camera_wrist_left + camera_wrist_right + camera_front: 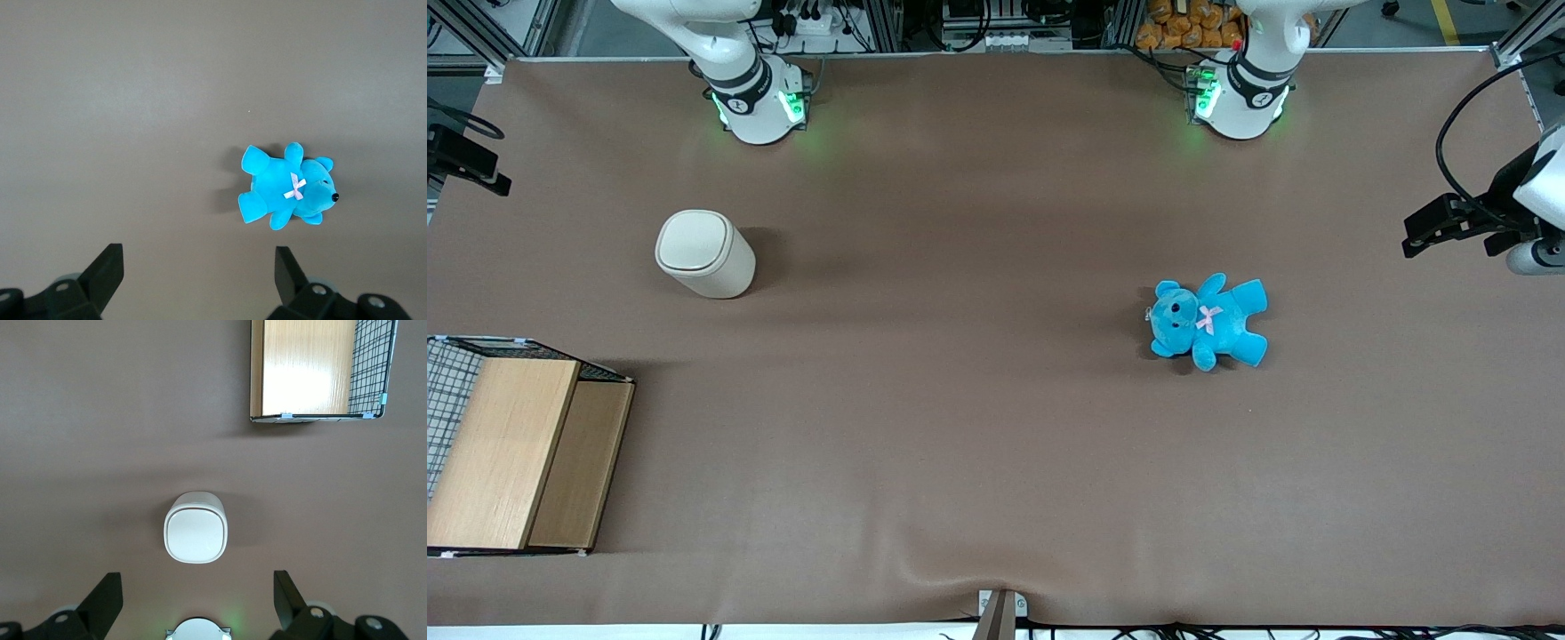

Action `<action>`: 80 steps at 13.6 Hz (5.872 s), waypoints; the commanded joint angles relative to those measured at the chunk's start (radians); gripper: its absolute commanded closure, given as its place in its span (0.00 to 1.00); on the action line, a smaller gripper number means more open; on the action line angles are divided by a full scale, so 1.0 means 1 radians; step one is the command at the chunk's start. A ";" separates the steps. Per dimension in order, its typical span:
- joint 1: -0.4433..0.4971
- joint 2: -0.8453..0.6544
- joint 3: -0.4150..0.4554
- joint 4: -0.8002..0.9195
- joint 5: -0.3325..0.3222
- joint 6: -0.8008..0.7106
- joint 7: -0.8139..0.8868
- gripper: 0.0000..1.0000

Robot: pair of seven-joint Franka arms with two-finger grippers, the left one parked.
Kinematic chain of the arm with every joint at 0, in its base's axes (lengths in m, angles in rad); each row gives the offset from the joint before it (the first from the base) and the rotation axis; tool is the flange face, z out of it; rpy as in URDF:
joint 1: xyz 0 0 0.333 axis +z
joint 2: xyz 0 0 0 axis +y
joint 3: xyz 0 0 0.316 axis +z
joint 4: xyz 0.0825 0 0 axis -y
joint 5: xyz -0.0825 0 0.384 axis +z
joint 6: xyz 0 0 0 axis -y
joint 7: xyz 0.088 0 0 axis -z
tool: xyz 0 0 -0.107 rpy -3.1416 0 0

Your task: Open trash can with right arm

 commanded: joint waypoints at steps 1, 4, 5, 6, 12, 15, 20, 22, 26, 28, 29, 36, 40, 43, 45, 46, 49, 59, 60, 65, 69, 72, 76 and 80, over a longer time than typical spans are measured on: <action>-0.017 -0.010 0.013 -0.011 0.010 -0.011 0.006 0.00; -0.017 0.008 0.013 -0.022 0.010 -0.059 0.002 0.00; -0.012 0.019 0.013 -0.028 0.004 -0.060 -0.010 0.00; -0.006 0.028 0.013 -0.034 -0.004 -0.063 -0.013 0.00; -0.010 0.036 0.013 -0.179 -0.004 -0.039 -0.015 0.00; -0.012 0.033 0.013 -0.285 -0.004 0.007 -0.014 0.00; -0.026 0.028 0.012 -0.460 -0.002 0.101 -0.015 0.00; -0.027 0.033 0.010 -0.503 -0.002 0.124 -0.015 0.00; -0.047 0.040 0.010 -0.657 -0.002 0.246 -0.014 0.38; -0.076 0.075 0.010 -0.665 0.007 0.262 -0.012 0.87; -0.090 0.100 0.010 -0.661 0.010 0.272 -0.010 1.00; -0.084 0.168 0.010 -0.664 0.010 0.346 -0.003 1.00; -0.084 0.201 0.010 -0.668 0.010 0.372 -0.003 1.00; -0.084 0.220 0.012 -0.669 0.010 0.381 -0.003 1.00; -0.082 0.220 0.012 -0.678 0.011 0.378 -0.001 1.00; -0.084 0.220 0.012 -0.683 0.011 0.378 -0.001 1.00; -0.084 0.220 0.012 -0.694 0.011 0.381 -0.001 1.00; -0.086 0.223 0.013 -0.701 0.011 0.398 0.000 1.00; -0.086 0.217 0.013 -0.697 0.011 0.385 0.000 1.00; -0.086 0.146 0.013 -0.675 0.014 0.297 0.000 1.00; -0.089 0.120 0.010 -0.594 0.014 0.211 -0.001 1.00; -0.087 0.111 0.012 -0.479 0.014 0.194 0.000 1.00; -0.072 0.115 0.016 -0.291 0.014 0.206 0.000 1.00; -0.020 0.112 0.016 -0.143 0.014 0.202 0.000 1.00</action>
